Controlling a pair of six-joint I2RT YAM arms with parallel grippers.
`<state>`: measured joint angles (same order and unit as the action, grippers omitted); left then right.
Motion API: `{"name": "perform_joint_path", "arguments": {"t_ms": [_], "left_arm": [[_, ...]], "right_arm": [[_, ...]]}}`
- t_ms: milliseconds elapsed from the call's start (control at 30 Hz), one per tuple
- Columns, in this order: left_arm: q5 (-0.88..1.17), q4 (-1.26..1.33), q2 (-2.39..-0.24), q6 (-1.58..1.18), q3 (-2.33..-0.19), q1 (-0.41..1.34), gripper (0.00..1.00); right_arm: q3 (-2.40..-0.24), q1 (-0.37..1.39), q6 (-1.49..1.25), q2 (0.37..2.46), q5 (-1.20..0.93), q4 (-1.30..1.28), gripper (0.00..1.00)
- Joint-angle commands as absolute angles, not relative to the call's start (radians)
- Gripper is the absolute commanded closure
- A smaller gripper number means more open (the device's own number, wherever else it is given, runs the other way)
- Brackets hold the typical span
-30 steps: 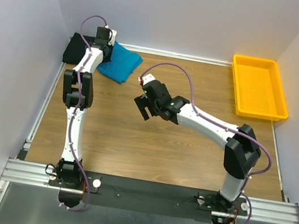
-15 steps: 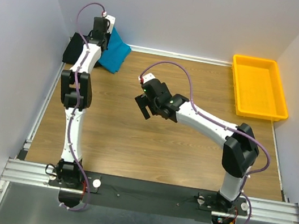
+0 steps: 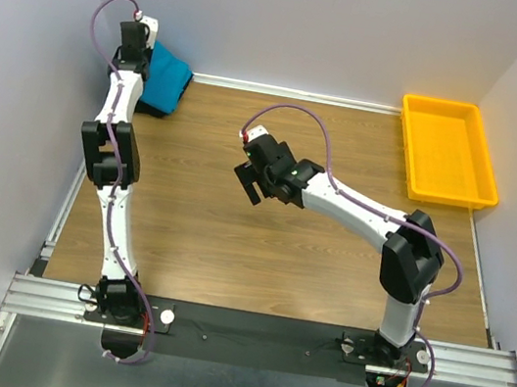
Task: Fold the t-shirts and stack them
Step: Neatly place the folded tshirt to the corner
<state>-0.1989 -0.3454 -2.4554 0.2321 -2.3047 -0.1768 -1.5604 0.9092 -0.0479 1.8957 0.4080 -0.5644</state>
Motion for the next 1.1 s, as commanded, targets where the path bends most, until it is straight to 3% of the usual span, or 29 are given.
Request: {"name": "perform_joint_path", "arguments": {"t_ms": [0,133,267,367,533,800,1067], "left_arm": [[-0.155,-0.293,-2.41,0.284,-2.353,-0.21,1.0],[-0.163,-0.264,-2.47,0.339,-2.35,-0.213,0.99],[-0.192,-0.206,-2.502,0.364,-2.321,-0.213,0.89],[-0.196,-0.143,-2.531,0.365,-2.301,-0.212,0.56],[-0.218,-0.11,-2.516,0.313,-2.296,-0.209,0.32],[-0.179,-0.037,-2.323,0.209,-2.114,-0.157,0.32],[-0.049,-0.021,-2.036,-0.17,-1.827,-0.088,0.3]], "right_arm": [[-1.6,0.904,-0.066,1.931,0.445,-0.604,0.01],[-1.618,0.904,-0.067,1.95,0.439,-0.615,0.01],[-1.637,0.904,-0.071,1.968,0.433,-0.632,0.01],[-1.643,0.904,-0.072,1.974,0.433,-0.643,0.01],[-1.647,0.902,-0.078,1.976,0.448,-0.652,0.01],[-1.589,0.828,-0.193,1.898,0.471,-0.653,0.02],[-1.402,0.594,-0.346,1.671,0.486,-0.65,0.02]]}}
